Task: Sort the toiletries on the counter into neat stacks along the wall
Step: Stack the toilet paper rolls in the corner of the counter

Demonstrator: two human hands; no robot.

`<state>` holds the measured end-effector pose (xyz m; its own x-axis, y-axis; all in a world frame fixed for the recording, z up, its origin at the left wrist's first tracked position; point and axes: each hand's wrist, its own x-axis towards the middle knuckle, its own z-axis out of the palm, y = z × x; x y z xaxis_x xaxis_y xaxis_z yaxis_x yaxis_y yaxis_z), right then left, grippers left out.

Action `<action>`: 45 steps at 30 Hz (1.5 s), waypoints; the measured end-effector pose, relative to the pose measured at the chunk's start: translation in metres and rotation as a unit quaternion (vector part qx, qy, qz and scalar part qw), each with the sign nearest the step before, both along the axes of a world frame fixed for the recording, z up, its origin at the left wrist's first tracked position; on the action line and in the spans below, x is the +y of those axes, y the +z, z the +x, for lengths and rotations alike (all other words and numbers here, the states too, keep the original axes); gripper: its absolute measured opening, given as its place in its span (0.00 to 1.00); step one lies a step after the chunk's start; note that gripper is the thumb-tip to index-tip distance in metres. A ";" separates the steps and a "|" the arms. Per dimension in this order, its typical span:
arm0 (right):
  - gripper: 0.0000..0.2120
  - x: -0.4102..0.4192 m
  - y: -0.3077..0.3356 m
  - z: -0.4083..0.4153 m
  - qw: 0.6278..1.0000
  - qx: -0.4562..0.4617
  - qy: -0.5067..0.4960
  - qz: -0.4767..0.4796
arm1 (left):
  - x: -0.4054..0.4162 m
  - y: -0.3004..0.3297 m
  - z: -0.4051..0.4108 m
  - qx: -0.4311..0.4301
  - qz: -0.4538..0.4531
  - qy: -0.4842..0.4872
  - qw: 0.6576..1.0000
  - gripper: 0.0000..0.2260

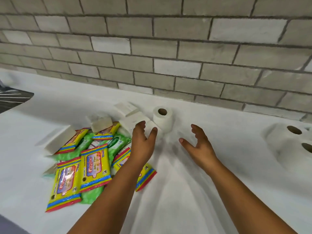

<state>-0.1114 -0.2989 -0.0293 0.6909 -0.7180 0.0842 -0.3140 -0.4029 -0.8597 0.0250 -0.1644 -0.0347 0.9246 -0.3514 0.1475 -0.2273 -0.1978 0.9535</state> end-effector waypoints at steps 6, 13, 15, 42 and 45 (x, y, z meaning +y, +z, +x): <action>0.36 0.013 -0.021 0.064 0.997 -0.008 -0.045 0.055 | 0.032 -0.011 0.062 -0.013 0.021 0.001 1.000 0.23; 0.43 -0.004 -0.040 0.117 0.992 -0.007 -0.104 0.067 | 0.046 -0.022 0.094 -0.024 0.041 -0.031 0.998 0.25; 0.46 -0.007 -0.044 0.131 0.992 -0.014 -0.105 0.068 | 0.045 -0.024 0.100 -0.030 0.043 -0.038 0.998 0.25; 0.33 -0.034 -0.003 0.036 0.980 -0.156 -0.094 0.079 | -0.042 0.003 0.064 0.006 0.026 -0.308 0.951 0.28; 0.32 -0.048 0.009 -0.010 0.980 -0.157 -0.064 0.106 | -0.070 0.017 0.041 0.038 0.030 -0.401 0.915 0.31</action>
